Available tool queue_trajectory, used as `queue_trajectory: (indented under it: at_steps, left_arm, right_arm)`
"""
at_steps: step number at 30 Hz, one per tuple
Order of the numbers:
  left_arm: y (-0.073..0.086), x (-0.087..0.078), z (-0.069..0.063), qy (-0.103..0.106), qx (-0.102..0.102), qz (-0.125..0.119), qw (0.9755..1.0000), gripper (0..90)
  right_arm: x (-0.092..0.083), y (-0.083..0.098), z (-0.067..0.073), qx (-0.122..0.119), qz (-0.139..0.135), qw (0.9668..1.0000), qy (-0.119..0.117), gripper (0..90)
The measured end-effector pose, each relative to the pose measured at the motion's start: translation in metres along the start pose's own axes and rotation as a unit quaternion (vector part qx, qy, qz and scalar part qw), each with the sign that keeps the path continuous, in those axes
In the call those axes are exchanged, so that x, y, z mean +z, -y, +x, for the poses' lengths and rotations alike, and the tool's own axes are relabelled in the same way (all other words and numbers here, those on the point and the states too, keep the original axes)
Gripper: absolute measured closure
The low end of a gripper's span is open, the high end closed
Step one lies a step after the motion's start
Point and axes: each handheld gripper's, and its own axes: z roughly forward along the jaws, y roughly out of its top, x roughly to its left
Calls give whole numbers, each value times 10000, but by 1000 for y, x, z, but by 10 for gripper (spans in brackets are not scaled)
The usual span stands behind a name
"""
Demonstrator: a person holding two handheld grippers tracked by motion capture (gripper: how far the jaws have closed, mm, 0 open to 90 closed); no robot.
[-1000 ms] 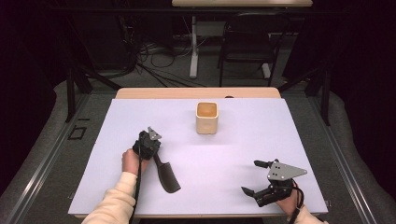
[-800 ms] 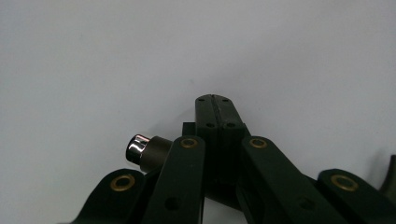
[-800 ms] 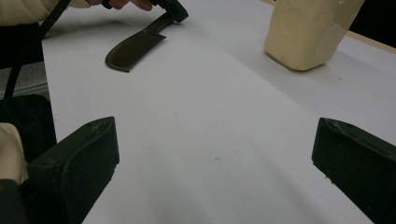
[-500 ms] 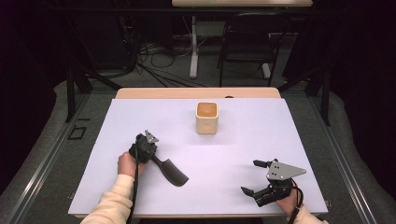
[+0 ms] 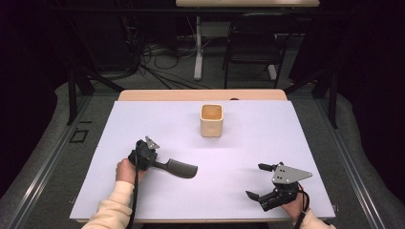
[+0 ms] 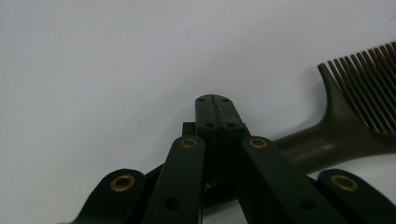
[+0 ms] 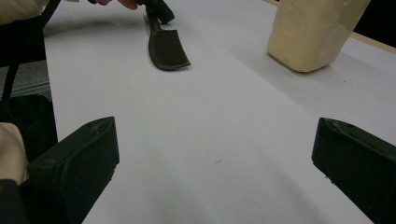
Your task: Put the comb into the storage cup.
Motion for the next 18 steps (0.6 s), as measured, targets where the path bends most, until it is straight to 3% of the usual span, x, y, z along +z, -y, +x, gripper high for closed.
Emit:
queue_trajectory:
  at_steps: [18]
  left_arm:
    - [15,-13,-5,98,-109,115,9998,900]
  right_arm:
    - [1,-1,0,-3,-9,10000,-45,5]
